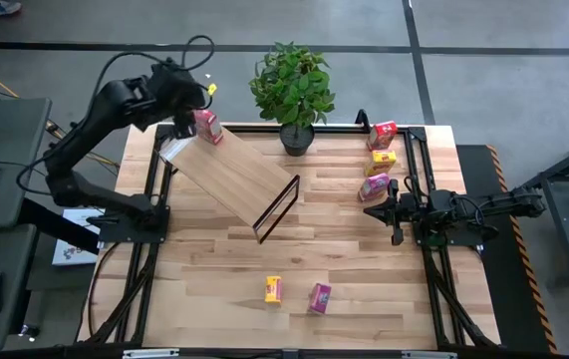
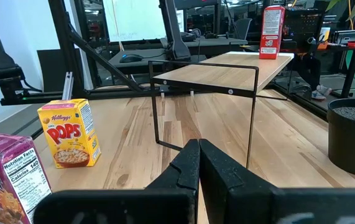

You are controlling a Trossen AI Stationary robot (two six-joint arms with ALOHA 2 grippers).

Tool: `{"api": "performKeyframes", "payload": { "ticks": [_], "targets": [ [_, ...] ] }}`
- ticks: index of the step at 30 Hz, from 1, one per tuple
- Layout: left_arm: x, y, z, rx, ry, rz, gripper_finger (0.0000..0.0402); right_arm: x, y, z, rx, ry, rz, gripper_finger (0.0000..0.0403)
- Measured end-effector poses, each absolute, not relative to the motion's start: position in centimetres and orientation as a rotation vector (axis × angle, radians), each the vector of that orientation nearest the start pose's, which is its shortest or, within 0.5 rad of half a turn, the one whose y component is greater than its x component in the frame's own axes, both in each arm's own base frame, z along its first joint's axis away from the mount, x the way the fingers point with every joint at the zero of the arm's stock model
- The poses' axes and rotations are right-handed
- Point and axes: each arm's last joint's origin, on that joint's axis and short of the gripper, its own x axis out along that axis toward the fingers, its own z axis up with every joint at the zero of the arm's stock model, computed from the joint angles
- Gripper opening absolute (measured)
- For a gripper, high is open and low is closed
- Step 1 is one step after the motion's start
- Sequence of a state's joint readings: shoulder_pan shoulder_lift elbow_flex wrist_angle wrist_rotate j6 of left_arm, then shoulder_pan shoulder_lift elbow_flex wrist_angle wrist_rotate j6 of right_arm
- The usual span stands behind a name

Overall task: Stack cereal on shelf
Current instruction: Put the red cereal box on the shelf aligned with the other red cereal box

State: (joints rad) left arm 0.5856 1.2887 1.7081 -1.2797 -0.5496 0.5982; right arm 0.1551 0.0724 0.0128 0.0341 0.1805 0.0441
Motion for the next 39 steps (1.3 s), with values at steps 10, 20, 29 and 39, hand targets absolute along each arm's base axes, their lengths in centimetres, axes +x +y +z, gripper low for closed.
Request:
{"api": "performKeyframes", "payload": {
  "ticks": [10,20,29,39],
  "targets": [
    [18.7,5.7,45.8,-0.138,0.616,0.048,0.0285,10.1,1.0,16.5,0.040,0.024,-0.026,0.0000],
    [20.5,-3.4,43.0,-0.010,0.183,-0.144,0.0285,10.1,1.0,16.6,0.040,0.025,-0.026,0.0000],
    [18.9,-7.5,36.2,-0.026,-0.096,-0.208,0.0285,10.1,1.0,16.5,0.040,0.025,-0.026,0.0000],
    [17.5,-8.7,30.8,-0.019,-0.236,-0.274,0.0285,10.1,1.0,16.6,0.019,0.017,-0.041,0.0000]
  ]
}}
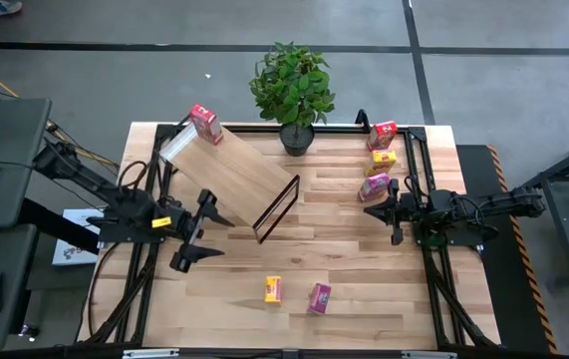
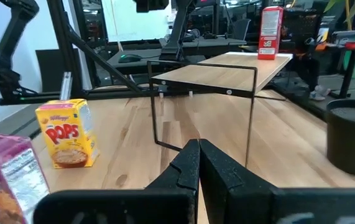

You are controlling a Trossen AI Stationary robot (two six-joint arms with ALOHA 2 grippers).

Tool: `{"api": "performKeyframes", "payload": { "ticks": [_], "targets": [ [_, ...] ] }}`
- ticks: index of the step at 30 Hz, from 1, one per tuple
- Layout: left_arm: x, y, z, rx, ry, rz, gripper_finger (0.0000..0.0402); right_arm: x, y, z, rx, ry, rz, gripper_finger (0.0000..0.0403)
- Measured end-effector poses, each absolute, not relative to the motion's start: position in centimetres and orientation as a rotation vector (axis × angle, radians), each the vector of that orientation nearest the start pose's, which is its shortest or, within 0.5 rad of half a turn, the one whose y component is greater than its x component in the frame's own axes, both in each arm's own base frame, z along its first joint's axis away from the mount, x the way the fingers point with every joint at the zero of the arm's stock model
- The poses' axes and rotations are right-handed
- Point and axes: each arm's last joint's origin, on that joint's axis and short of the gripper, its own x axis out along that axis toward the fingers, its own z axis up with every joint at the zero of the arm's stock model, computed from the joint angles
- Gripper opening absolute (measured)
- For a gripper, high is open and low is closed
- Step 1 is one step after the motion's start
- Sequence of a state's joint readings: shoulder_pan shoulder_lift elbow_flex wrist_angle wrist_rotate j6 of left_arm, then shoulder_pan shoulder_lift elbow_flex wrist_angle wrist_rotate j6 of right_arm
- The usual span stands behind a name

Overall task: Stack cereal on shelf
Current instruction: Put the red cereal box on the shelf aligned with the other red cereal box

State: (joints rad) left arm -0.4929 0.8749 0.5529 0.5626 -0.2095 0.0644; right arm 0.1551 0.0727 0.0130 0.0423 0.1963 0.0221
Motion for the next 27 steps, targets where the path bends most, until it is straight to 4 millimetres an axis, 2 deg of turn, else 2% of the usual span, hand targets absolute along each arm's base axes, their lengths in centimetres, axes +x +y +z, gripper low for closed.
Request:
{"api": "performKeyframes", "payload": {
  "ticks": [1,3,5,7,11,15,18,22,25,27],
  "targets": [
    [17.4,-8.7,30.4,-0.018,-0.228,-0.269,0.0285,10.1,1.0,16.7,0.029,0.004,-0.044,0.0000],
    [17.3,-8.7,29.8,-0.014,-0.212,-0.260,0.0285,10.1,1.0,17.4,0.183,-0.067,-0.021,0.0000],
    [17.2,-8.7,29.1,-0.008,-0.193,-0.254,0.0285,9.9,0.9,18.7,0.315,-0.209,-0.045,0.0000],
    [17.2,-8.6,28.7,-0.002,-0.188,-0.249,0.0285,9.5,0.5,19.9,0.370,-0.351,-0.117,0.0000],
    [17.2,-8.5,28.9,-0.001,-0.201,-0.215,0.0285,8.9,0.3,21.8,0.339,-0.558,-0.132,0.0000],
    [17.0,-8.3,29.3,0.026,-0.232,-0.205,0.0285,8.9,0.2,22.8,0.293,-0.666,-0.087,0.0000],
    [17.0,-8.3,29.2,0.044,-0.232,-0.204,0.0285,9.6,-0.2,23.2,0.345,-0.668,-0.186,0.0000],
    [17.0,-8.3,29.2,0.046,-0.231,-0.204,0.0285,11.6,-1.4,24.0,0.404,-0.529,-0.542,0.0009],
    [17.0,-8.3,29.2,0.045,-0.230,-0.204,0.0285,13.1,-2.4,25.4,0.368,-0.396,-0.718,0.0043],
    [17.0,-8.3,29.2,0.044,-0.229,-0.204,0.0285,14.0,-3.2,26.8,0.358,-0.300,-0.832,0.0081]
  ]
}}
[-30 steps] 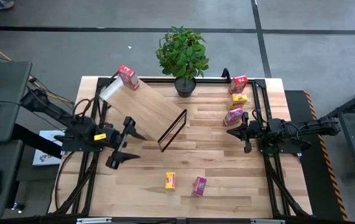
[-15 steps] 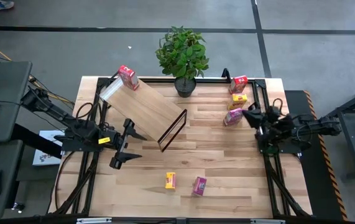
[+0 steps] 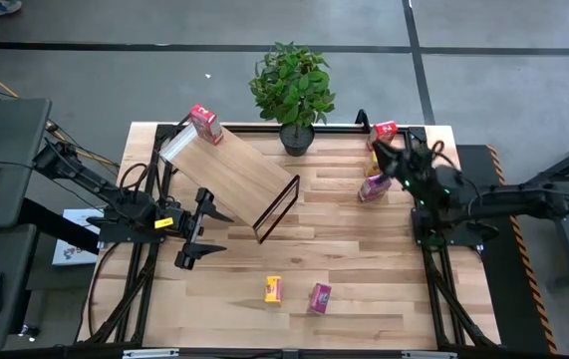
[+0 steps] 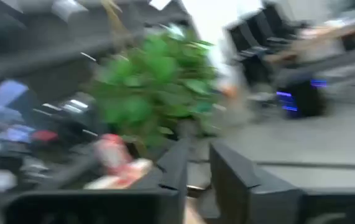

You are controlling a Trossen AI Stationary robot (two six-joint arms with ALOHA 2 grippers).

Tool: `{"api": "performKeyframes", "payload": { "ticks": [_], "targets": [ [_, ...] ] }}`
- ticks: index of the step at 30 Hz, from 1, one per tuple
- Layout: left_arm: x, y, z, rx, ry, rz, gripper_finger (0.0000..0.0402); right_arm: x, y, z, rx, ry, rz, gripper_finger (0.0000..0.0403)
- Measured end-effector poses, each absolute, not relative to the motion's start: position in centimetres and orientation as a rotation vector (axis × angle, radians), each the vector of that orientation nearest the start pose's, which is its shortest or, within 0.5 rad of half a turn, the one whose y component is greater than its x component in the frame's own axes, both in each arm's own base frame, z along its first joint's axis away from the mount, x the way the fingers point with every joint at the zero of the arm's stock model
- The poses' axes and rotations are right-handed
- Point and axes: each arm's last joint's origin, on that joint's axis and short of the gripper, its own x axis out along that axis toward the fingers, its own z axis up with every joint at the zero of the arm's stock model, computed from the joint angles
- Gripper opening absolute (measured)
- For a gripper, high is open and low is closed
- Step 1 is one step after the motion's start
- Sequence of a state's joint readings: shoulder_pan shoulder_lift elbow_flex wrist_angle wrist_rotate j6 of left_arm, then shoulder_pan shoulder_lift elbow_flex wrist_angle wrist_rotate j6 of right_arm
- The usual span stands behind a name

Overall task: Stack cereal on shelf
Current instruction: Put the red cereal box on the shelf aligned with the other red cereal box

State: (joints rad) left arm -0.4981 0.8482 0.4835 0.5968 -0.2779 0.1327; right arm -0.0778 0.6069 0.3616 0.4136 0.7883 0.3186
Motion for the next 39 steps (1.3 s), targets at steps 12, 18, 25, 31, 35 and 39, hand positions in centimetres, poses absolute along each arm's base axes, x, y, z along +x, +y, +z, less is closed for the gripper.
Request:
{"api": "performKeyframes", "payload": {
  "ticks": [12,18,25,31,35,39],
  "targets": [
    [17.0,-8.3,29.1,0.005,-0.217,-0.213,0.0285,17.0,-9.9,27.9,0.617,0.106,-1.592,0.0250],
    [17.0,-8.3,29.1,0.005,-0.216,-0.212,0.0285,18.3,-13.4,25.3,0.747,0.092,-1.735,0.0252],
    [17.0,-8.4,29.0,0.006,-0.208,-0.213,0.0285,17.8,-16.4,23.2,0.973,-0.052,-1.878,0.0252],
    [17.0,-8.4,29.1,0.007,-0.209,-0.213,0.0285,18.2,-18.5,22.4,1.054,-0.160,-1.875,0.0252],
    [17.0,-8.3,29.1,0.027,-0.212,-0.210,0.0285,18.4,-19.7,21.8,1.094,-0.159,-1.843,0.0252],
    [17.0,-8.3,29.1,0.051,-0.215,-0.207,0.0285,18.3,-20.2,21.5,1.115,-0.149,-1.847,0.0252]
  ]
}}
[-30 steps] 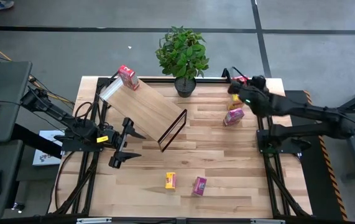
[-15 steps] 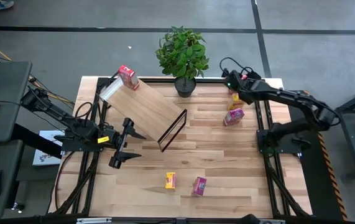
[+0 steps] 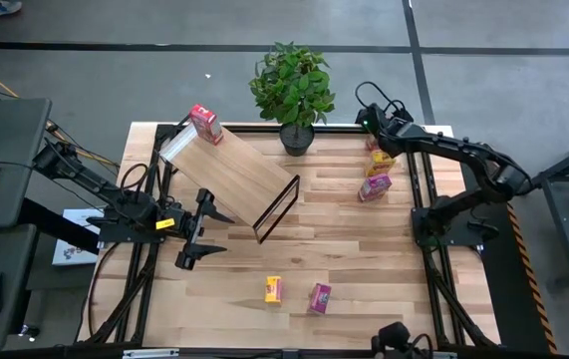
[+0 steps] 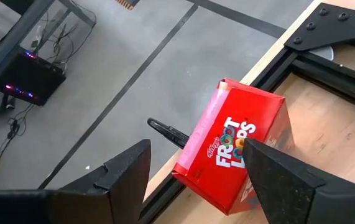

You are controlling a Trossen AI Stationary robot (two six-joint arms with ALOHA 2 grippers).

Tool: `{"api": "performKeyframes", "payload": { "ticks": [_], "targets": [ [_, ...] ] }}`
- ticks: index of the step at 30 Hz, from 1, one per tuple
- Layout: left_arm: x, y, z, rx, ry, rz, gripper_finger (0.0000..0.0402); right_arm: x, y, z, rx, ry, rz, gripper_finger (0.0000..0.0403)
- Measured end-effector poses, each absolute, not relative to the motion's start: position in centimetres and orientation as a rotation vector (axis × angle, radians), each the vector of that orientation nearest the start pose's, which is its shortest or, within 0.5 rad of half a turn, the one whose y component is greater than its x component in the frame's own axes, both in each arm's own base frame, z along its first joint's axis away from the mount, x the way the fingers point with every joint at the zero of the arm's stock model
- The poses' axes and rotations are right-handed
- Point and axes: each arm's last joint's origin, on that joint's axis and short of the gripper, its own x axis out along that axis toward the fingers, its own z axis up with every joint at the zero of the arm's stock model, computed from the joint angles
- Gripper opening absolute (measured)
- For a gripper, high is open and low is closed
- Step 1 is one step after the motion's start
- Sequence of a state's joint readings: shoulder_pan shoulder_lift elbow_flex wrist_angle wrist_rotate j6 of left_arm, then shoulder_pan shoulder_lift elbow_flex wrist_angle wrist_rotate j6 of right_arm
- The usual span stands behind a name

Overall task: Stack cereal on shelf
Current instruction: Put the red cereal box on the shelf aligned with the other red cereal box

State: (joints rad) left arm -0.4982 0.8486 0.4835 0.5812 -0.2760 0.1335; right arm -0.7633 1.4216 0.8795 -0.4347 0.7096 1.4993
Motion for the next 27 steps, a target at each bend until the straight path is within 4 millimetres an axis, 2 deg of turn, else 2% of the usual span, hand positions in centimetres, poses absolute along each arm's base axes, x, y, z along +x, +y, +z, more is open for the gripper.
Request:
{"api": "performKeyframes", "payload": {
  "ticks": [11,19,27],
  "targets": [
    [17.0,-8.3,29.2,0.046,-0.230,-0.204,0.0285,18.1,-20.3,21.9,1.092,-0.123,-1.825,0.0252],
    [17.0,-8.3,29.2,0.069,-0.234,-0.202,0.0285,17.7,-20.0,23.0,1.085,-0.146,-1.793,0.0252],
    [17.0,-8.3,29.2,0.046,-0.231,-0.205,0.0285,17.7,-19.9,23.0,1.106,-0.097,-1.760,0.0252]
  ]
}}
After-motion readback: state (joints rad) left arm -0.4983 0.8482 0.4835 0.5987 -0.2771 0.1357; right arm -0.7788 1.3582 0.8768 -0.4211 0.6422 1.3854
